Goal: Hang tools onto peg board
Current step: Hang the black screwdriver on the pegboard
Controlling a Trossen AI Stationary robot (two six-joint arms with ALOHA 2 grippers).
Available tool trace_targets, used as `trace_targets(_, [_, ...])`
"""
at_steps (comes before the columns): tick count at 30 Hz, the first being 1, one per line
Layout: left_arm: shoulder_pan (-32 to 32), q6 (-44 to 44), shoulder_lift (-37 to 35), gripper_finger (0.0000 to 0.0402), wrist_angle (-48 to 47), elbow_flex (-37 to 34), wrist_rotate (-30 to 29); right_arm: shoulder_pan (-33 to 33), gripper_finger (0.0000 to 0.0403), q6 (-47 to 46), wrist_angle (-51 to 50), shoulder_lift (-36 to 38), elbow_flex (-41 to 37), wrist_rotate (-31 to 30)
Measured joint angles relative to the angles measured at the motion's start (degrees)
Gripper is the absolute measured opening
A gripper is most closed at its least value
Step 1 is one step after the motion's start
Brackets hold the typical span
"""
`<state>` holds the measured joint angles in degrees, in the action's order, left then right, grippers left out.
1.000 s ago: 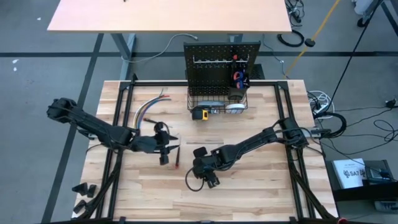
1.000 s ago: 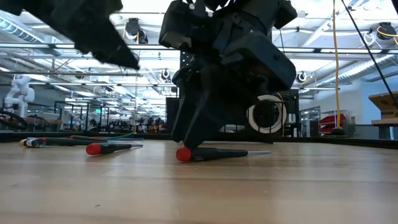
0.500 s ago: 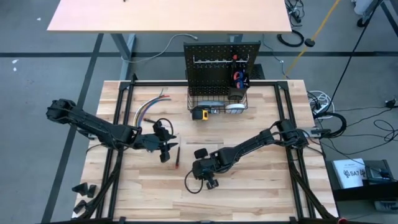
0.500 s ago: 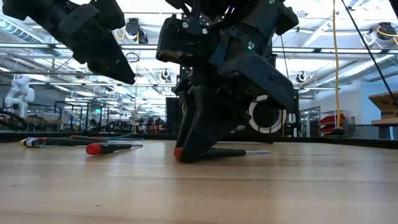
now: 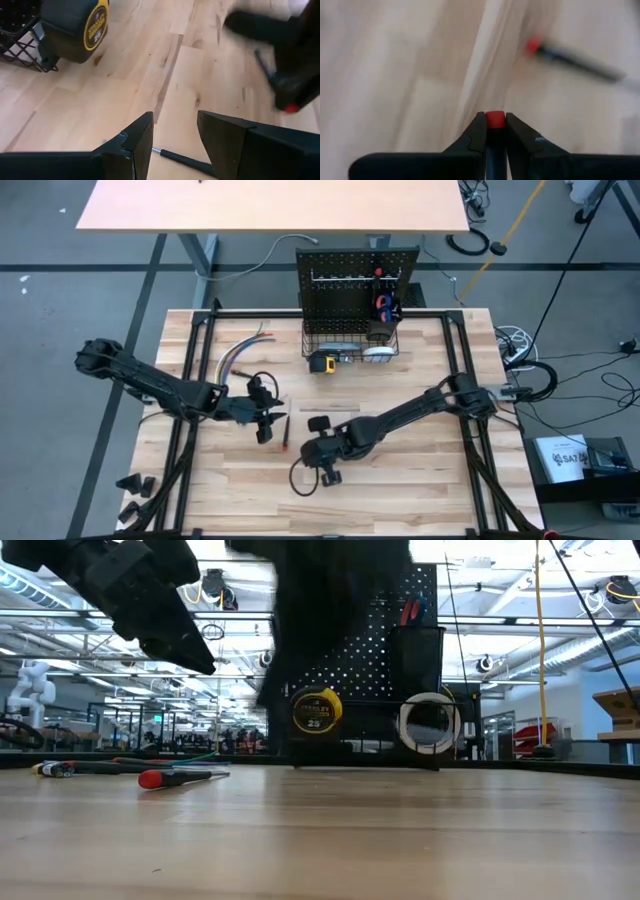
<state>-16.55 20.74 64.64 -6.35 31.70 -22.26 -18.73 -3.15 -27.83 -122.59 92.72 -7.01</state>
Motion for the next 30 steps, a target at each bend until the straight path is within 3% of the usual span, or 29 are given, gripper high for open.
trace_targets(5, [-2.1,-5.8,0.0,0.016,6.1,0.0,0.0,-0.5,0.0033,0.7,-0.9,6.1,3.2,-2.2])
trace_targets(9, [-4.9,-13.7,0.0,0.016,15.5,0.0,0.0,-1.0,0.0033,0.8,3.3,14.6,2.5,-10.7])
trace_targets(11, [-6.1,-17.7,0.0,0.016,20.4,0.1,1.1,-1.0,0.0033,1.9,11.5,18.9,-0.3,-12.1])
trace_targets(15, [-7.3,-24.7,0.4,0.016,28.9,0.1,4.9,-1.7,0.0033,4.6,35.8,25.0,-10.5,-8.9])
trace_targets(20, [-7.5,-31.6,3.5,0.016,41.5,0.1,15.3,-1.6,0.0033,5.3,67.8,27.4,-23.2,-3.2])
trace_targets(22, [-7.5,-32.9,5.2,0.016,45.8,0.1,16.0,-1.5,0.0033,5.0,75.3,27.1,-27.1,-3.4])
trace_targets(26, [-7.0,-33.3,8.7,0.016,50.9,0.1,11.7,-1.2,0.0033,4.5,88.6,26.1,-31.3,-3.8])
trace_targets(30, [-6.2,-33.2,11.7,0.016,55.6,0.1,11.6,-1.2,0.0033,6.6,90.3,25.0,-32.0,-6.8])
